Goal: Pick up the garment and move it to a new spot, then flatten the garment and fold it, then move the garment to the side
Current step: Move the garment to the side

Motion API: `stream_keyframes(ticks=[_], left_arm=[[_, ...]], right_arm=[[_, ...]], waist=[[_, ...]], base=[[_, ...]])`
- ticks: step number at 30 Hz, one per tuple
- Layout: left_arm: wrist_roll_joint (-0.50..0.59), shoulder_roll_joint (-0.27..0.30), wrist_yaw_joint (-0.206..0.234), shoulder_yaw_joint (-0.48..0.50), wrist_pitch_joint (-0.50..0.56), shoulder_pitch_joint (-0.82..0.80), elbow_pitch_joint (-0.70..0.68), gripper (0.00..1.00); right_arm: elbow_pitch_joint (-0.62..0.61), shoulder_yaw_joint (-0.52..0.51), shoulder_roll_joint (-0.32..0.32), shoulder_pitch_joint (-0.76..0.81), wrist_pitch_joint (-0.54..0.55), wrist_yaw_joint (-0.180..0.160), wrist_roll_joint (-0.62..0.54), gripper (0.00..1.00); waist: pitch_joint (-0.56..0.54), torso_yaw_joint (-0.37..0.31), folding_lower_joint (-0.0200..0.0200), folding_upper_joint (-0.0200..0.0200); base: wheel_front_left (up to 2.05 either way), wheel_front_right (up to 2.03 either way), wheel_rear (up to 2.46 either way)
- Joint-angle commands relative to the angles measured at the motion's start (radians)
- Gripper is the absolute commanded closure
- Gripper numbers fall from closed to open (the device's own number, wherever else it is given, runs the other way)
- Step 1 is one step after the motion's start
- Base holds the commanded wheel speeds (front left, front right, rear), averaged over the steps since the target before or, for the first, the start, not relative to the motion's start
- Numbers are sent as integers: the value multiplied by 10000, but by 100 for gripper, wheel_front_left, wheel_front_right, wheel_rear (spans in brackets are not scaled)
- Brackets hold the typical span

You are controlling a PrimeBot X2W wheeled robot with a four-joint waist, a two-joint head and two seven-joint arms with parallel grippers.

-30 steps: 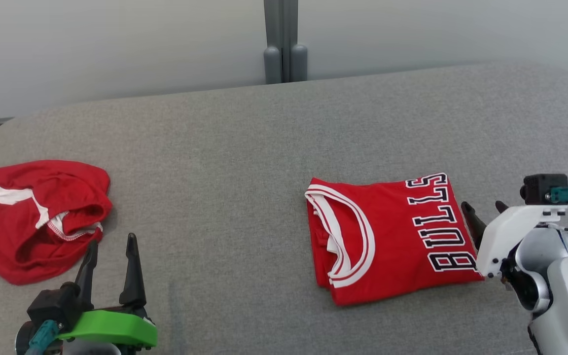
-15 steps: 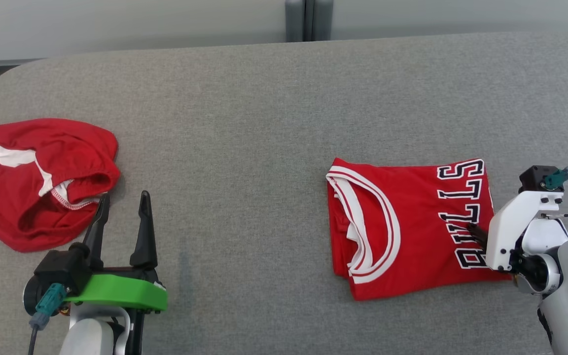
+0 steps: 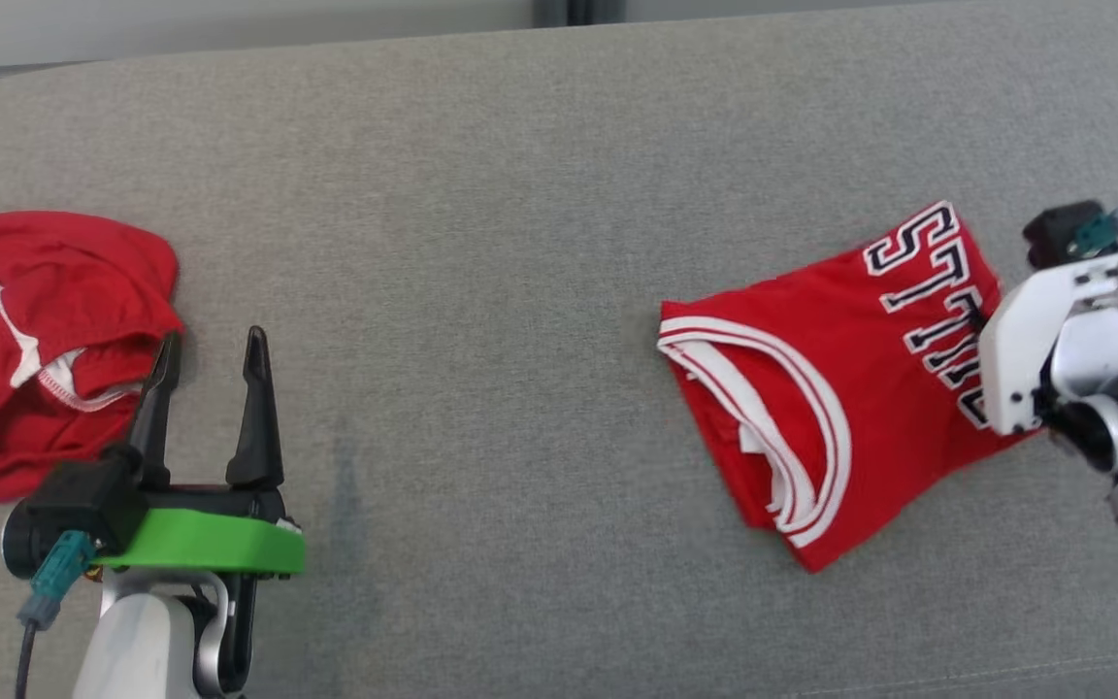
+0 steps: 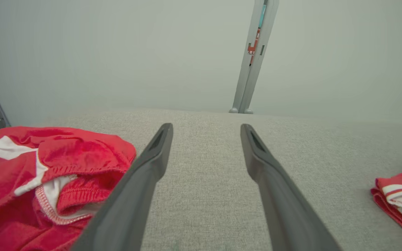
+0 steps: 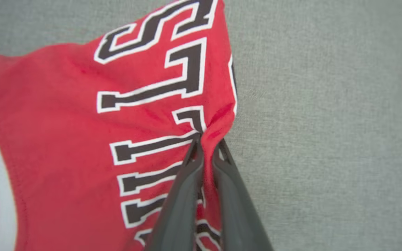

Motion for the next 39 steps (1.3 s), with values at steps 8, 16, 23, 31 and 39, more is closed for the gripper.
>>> stream_keyframes(ticks=[8, 16, 23, 31, 39], left_arm=[[326, 310, -19, -153, 3, -661, -648, 0], [501, 766, -19, -510, 3, -1078, -1011, 0], [458, 1235, -19, -732, 3, -1363, -1194, 0], [474, 1536, -19, -816, 3, -1488, -1246, 0], [450, 1403, -6, -879, 3, -1285, -1114, 0]], right_arm=[[491, -99, -1522, -1652, -916, -20, -158, 100], [1430, -206, -2247, -2537, -2415, -21, -672, 100], [2539, -910, -2567, -2955, -4000, -21, -1617, 100], [3420, -2062, -2559, -3245, -5053, -21, -2473, 100], [3701, -2844, -2068, -2968, -5761, -22, -3201, 0]], waist=[[1332, -1764, 0, 0], [2162, -2392, 0, 0], [2852, -2345, 0, 0], [3286, -1954, 0, 0], [2796, -1643, 0, 0]], base=[[0, 0, 0], [0, 0, 0], [0, 0, 0], [0, 0, 0], [0, 0, 0]])
